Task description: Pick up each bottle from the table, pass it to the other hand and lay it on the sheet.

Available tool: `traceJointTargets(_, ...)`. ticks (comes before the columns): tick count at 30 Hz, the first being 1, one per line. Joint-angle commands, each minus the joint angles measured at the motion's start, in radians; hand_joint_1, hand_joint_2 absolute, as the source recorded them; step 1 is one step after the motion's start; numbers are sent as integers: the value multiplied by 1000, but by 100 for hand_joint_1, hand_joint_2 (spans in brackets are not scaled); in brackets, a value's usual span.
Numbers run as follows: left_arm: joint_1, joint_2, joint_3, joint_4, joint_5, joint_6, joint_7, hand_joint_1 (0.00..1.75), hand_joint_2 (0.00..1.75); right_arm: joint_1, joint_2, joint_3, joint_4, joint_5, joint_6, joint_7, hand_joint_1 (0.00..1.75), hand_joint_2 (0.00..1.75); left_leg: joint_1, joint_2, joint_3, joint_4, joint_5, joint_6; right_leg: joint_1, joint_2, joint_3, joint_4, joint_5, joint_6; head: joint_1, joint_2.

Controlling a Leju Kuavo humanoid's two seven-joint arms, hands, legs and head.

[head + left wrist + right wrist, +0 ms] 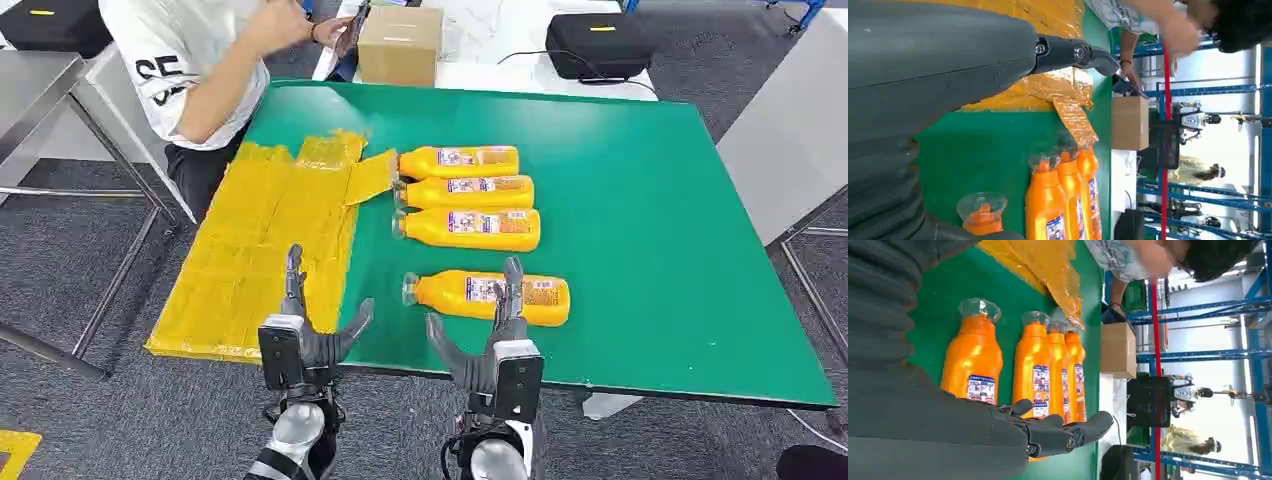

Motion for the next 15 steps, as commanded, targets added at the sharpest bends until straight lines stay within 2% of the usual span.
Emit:
traceJointTargets(1, -20, -11, -7, 27, 6, 1, 4, 0, 175, 9, 67, 14, 57, -2, 1, 2, 0, 175, 0, 1, 5, 0, -3, -1, 1, 0, 5, 0, -3, -2, 0, 0)
traceJointTargets(15, -20, -11, -7, 27, 6, 1, 4, 0, 175, 9, 67, 14, 57, -2, 1, 2, 0, 175, 0, 1, 3, 0, -1, -1, 0, 0, 2, 0, -1, -1, 0, 0)
